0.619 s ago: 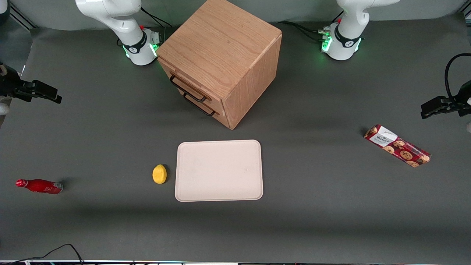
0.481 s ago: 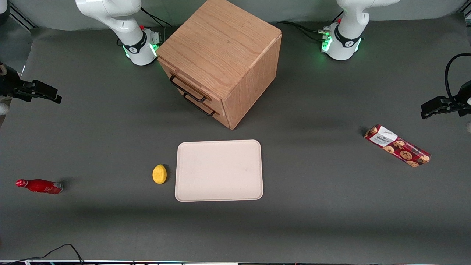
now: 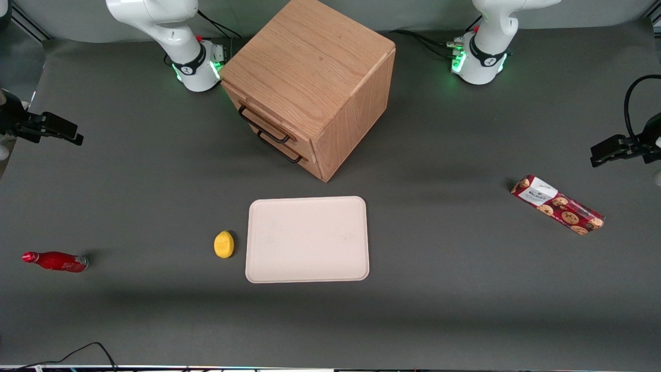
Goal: Open upper drawer
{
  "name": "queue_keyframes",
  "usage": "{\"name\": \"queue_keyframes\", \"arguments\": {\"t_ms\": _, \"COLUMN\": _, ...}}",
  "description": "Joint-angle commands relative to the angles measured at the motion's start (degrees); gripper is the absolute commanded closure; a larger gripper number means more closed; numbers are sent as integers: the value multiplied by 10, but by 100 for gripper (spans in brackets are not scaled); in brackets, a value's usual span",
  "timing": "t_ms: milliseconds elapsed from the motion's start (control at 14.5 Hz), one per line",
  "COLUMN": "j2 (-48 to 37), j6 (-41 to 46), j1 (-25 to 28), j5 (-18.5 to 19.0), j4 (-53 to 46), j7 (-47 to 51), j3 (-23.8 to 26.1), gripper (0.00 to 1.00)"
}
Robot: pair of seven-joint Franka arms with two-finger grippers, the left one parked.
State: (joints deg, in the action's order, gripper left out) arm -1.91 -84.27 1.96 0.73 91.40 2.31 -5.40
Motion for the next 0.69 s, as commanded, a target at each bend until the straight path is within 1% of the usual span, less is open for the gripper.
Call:
{"name": "queue_keyframes", "arguments": {"t_ms": 0, "j2": 9, "j6": 9, "j1": -5, "j5": 7, "j4": -16, "j7": -13, "j3": 2, "gripper": 0}}
{"name": "queue_keyframes", "arguments": {"t_ms": 344, "j2": 6, "j6": 9, "j1": -1, "j5": 4, "j4": -17, "j7": -15, "j3": 1, "gripper": 0}}
{"name": "queue_keyframes", "arguments": {"t_ms": 550, "j2": 3, "j6": 10, "j1": 11, "j5": 0, "j4": -17, "j7": -15, "j3": 10, "gripper": 0}}
{"name": "queue_keyframes", "arguments": {"t_ms": 619, "j2": 3, "j6": 16, "j1": 24, "j5": -1, "j4": -17, "j7": -16, "j3": 12, "gripper": 0}}
